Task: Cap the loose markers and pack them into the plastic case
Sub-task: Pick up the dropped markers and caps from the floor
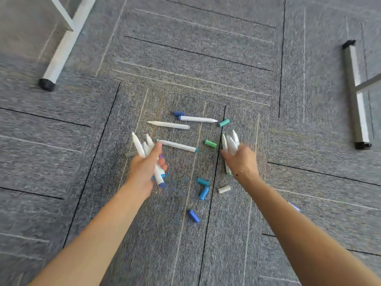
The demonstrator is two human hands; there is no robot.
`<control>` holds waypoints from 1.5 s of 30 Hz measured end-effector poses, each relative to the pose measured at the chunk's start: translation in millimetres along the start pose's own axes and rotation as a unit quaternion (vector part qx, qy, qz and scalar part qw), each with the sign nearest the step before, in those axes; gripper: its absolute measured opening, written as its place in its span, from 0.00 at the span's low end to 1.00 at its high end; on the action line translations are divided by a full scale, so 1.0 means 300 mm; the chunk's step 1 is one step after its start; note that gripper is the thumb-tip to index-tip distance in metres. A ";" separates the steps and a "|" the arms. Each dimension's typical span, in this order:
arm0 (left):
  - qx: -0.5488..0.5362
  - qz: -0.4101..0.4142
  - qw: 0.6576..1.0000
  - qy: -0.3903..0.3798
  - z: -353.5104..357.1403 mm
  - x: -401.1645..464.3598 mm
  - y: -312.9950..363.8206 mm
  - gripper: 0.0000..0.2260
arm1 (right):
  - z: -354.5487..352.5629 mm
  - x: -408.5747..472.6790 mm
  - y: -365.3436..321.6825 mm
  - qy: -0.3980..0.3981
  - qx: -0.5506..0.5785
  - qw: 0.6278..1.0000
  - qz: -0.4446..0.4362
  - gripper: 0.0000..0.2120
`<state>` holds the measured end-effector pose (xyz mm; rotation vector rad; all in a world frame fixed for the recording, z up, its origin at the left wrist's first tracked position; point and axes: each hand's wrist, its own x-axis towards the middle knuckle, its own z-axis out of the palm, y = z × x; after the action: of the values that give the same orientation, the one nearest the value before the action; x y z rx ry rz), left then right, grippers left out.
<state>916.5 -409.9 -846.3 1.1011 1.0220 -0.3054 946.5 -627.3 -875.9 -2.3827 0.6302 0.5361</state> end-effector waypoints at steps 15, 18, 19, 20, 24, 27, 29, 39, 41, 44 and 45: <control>0.233 0.026 0.947 0.218 0.241 0.084 0.011 0.19 | 0.012 -0.076 0.024 0.037 0.036 0.998 0.040 0.10; 0.247 0.060 0.948 0.191 0.210 0.087 -0.003 0.16 | 0.008 -0.067 0.007 0.050 0.103 0.993 0.035 0.08; 0.245 0.066 0.949 0.188 0.195 0.091 -0.002 0.16 | 0.007 -0.061 -0.015 0.045 0.141 0.988 0.041 0.07; 0.233 0.068 0.951 0.190 0.178 0.104 0.002 0.16 | 0.009 -0.051 -0.045 0.040 0.178 0.982 0.055 0.07; 0.130 0.009 0.970 0.205 0.133 0.160 0.075 0.15 | 0.031 0.013 -0.199 0.020 0.285 0.949 0.135 0.06; 0.092 -0.049 0.981 0.164 0.129 0.191 0.142 0.16 | 0.069 0.059 -0.307 0.013 0.336 0.923 0.188 0.13; 0.106 -0.060 0.981 0.148 0.143 0.207 0.169 0.17 | 0.093 0.087 -0.354 0.028 0.334 0.918 0.210 0.17; 0.260 0.023 0.946 0.189 0.173 0.237 0.162 0.17 | 0.126 0.147 -0.400 0.045 0.253 0.936 0.239 0.14; 0.249 0.044 0.950 0.182 0.177 0.218 0.153 0.13 | 0.113 0.131 -0.406 0.031 0.246 0.943 0.222 0.12; 0.235 0.142 0.947 0.168 0.164 0.183 0.144 0.09 | 0.122 0.094 -0.388 0.055 0.257 0.956 0.132 0.11; 0.237 0.209 0.936 0.156 0.154 0.183 0.143 0.08 | 0.136 0.080 -0.374 0.080 0.277 0.955 0.072 0.10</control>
<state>998.4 -414.7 -861.6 1.8161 0.9818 -0.0250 1018.8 -529.8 -867.3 -1.8659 0.8985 0.1870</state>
